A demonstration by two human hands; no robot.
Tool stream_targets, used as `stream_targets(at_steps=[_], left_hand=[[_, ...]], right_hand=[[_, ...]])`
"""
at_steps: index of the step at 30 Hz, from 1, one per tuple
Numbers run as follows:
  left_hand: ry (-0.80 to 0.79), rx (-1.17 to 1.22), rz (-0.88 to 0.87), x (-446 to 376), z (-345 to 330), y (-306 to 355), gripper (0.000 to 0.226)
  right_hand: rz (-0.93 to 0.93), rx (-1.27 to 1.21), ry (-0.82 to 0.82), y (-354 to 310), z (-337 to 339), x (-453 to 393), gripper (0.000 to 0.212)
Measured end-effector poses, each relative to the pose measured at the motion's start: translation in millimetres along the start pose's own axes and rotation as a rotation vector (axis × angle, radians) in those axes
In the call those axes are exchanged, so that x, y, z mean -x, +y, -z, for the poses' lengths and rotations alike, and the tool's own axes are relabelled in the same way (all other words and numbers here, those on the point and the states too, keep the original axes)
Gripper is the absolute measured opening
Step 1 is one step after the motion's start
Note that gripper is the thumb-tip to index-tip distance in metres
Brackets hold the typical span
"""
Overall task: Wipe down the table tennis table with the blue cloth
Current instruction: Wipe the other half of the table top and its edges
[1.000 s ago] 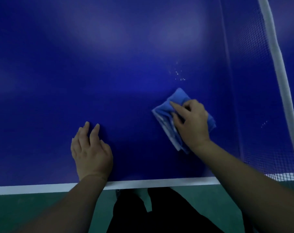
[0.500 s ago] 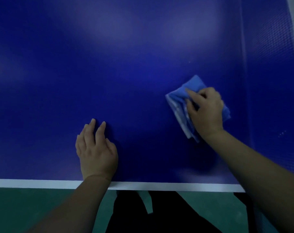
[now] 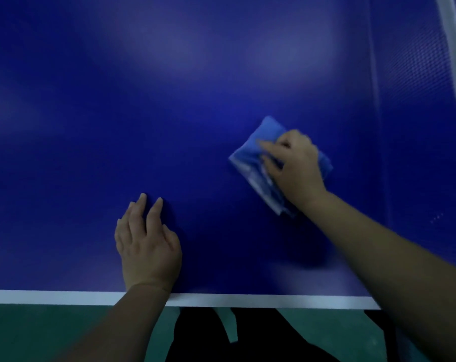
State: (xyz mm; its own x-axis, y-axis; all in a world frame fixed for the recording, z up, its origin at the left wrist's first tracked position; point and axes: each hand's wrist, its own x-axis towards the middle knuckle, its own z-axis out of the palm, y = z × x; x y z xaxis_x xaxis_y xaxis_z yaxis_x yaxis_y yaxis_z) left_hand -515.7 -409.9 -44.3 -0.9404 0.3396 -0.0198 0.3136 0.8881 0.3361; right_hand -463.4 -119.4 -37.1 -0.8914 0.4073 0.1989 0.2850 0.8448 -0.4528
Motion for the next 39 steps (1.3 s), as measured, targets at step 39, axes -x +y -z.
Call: stream_targets(at_steps=[39], left_hand=[[0.071, -0.037, 0.049, -2.0, 53.4, -145.8, 0.056]], right_hand=[[-0.591, 0.172, 0.284, -32.8, -2.2, 64.7, 0.033]])
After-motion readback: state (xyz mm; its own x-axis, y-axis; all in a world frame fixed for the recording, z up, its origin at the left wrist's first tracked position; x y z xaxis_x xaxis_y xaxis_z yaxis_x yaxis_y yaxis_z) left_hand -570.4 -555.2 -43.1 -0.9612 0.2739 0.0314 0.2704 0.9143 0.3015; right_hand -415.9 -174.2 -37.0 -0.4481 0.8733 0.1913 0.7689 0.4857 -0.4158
